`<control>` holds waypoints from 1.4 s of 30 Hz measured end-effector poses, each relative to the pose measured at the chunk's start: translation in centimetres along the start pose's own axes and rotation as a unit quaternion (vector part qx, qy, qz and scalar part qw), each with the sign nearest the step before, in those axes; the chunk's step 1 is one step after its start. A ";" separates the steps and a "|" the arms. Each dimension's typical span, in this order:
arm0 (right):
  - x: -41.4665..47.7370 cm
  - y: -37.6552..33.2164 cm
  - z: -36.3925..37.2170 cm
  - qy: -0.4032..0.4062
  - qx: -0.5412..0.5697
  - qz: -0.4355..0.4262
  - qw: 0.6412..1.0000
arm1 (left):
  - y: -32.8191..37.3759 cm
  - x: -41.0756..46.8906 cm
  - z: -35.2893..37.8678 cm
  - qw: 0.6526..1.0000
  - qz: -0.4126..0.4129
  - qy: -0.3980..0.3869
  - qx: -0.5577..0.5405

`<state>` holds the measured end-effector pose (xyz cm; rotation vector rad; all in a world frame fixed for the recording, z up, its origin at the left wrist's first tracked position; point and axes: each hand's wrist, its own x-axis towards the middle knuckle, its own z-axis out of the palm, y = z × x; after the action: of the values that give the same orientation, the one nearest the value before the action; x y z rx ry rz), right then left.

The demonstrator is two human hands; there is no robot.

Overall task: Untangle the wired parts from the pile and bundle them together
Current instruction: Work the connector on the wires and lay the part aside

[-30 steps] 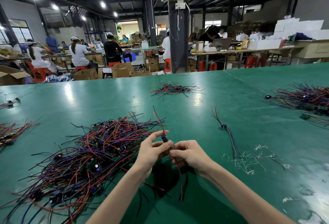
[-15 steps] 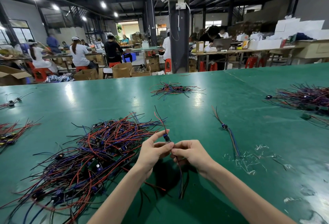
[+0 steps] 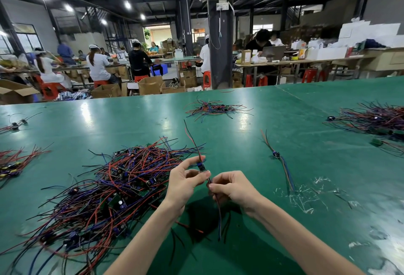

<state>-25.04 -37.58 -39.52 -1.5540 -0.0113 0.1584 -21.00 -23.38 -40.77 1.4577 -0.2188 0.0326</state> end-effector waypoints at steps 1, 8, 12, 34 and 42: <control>0.0 -0.1 -0.1 -0.001 -0.002 0.002 1.000 | 0.1 0.1 0.0 1.000 0.006 0.000 0.006; 0.0 0.0 -0.3 -0.014 -0.043 0.018 0.999 | -0.2 0.3 -0.3 1.000 0.013 0.010 0.024; -0.1 0.0 -0.4 -0.031 -0.050 0.020 0.998 | -0.3 0.6 -0.6 0.999 0.010 0.027 0.024; -0.3 0.1 -0.4 -0.093 -0.154 -0.034 0.983 | 0.4 1.8 -2.5 0.992 0.017 0.120 -0.032; -0.6 -0.1 -0.7 -0.133 -0.192 -0.045 0.971 | 0.2 1.8 -2.5 0.991 0.047 0.122 0.012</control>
<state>-25.52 -38.34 -39.33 -1.9038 -0.3407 0.3063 -18.99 -21.06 -40.51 1.4524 -0.0882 0.2895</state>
